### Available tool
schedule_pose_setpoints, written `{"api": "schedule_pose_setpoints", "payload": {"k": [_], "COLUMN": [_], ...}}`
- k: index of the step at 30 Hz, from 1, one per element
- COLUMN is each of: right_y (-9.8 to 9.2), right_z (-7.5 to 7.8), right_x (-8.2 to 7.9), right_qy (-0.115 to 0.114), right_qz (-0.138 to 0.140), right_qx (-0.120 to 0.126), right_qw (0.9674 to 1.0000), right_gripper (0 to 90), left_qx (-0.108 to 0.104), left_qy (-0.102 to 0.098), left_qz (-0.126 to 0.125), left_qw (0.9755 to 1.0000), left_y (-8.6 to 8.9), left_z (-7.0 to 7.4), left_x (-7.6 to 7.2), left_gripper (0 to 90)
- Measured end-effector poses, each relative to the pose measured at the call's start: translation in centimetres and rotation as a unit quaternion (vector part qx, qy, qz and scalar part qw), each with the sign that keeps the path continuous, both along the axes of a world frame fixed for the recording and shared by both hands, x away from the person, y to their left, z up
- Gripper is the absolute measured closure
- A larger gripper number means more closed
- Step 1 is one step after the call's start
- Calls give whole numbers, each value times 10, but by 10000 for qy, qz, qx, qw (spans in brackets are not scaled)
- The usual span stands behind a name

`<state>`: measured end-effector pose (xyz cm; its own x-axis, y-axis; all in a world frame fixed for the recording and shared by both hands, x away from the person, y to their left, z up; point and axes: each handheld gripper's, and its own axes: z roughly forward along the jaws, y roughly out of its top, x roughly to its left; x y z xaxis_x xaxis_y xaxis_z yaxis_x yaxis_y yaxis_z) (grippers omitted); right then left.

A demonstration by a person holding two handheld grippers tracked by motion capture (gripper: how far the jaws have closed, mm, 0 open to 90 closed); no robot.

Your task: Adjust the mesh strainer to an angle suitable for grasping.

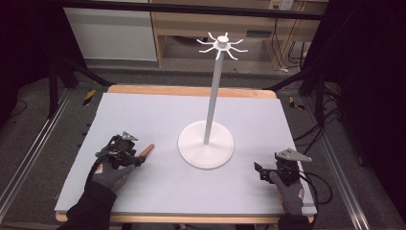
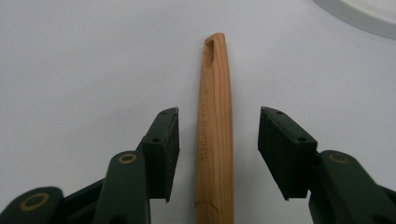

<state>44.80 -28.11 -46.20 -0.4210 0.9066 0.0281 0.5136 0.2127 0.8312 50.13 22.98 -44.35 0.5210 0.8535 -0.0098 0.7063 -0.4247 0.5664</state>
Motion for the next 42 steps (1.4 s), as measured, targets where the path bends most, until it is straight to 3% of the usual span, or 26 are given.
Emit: {"api": "schedule_pose_setpoints", "payload": {"k": [3,9,21,25,32,37,42], "right_y": [0,0,1,0,0,-1,0], "right_z": [0,0,0,0,0,0,0], "right_x": [0,0,0,0,0,0,0], "right_qy": [33,39,41,20,48,38,68], "right_qz": [5,0,4,-10,7,8,15], "right_qx": [31,17,31,19,58,51,83], "right_qw": [10000,10000,10000,10000,10000,10000,9999], "right_gripper": [80,81,81,80,80,80,79], "left_qx": [113,138,229,420,660,651,627], "left_qy": [50,89,-76,-33,22,43,212], "left_qz": [-88,-125,-226,-316,-300,-262,-208], "left_qw": [9999,9998,9995,9986,9974,9975,9976], "left_y": [-3,-5,-4,-13,-29,-31,-27], "left_z": [-6,-8,22,24,15,4,-5], "left_x": [8,13,2,6,16,18,18], "left_gripper": [499,512,498,495,500,518,571]}}
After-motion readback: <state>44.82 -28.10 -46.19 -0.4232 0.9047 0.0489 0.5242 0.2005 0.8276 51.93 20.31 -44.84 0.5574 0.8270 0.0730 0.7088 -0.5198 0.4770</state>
